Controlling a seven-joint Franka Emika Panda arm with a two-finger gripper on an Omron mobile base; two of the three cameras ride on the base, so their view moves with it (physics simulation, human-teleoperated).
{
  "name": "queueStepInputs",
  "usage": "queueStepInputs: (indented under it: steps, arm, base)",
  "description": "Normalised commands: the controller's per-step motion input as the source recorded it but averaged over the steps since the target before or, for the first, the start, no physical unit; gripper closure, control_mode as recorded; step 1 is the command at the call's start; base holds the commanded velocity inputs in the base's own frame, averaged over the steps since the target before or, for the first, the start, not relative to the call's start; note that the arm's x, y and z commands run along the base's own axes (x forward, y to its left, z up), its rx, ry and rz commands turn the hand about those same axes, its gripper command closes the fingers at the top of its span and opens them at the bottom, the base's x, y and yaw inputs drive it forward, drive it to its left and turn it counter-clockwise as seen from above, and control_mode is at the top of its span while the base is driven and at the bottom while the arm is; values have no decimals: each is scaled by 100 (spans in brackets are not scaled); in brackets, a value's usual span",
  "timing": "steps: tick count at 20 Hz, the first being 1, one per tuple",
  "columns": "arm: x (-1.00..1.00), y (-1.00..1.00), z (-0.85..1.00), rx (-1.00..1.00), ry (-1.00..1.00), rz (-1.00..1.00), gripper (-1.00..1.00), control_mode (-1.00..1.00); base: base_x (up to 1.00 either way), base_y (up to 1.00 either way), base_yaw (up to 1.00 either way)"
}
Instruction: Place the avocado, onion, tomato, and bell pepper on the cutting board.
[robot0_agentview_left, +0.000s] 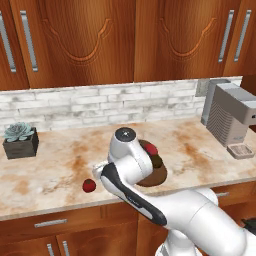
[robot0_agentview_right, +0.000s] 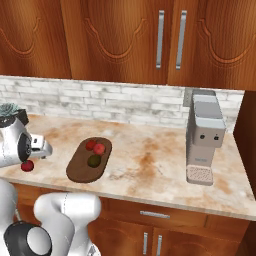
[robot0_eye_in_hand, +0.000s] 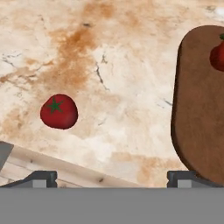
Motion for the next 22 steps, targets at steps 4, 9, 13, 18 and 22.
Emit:
queueStepInputs:
  steps: [4,9,13,18,22]
  arm:
    - [-2,55,-11,6,0,7,-100,-100]
    - [0,49,-18,7,0,9,-100,-100]
    - [3,37,-25,3,0,5,-100,-100]
    - [16,7,-16,0,-3,0,-100,-100]
    - [26,0,-18,-2,-1,0,-100,-100]
  base:
    - [0,0,0]
    - [0,0,0]
    - [0,0,0]
    - [0,0,0]
    - [0,0,0]
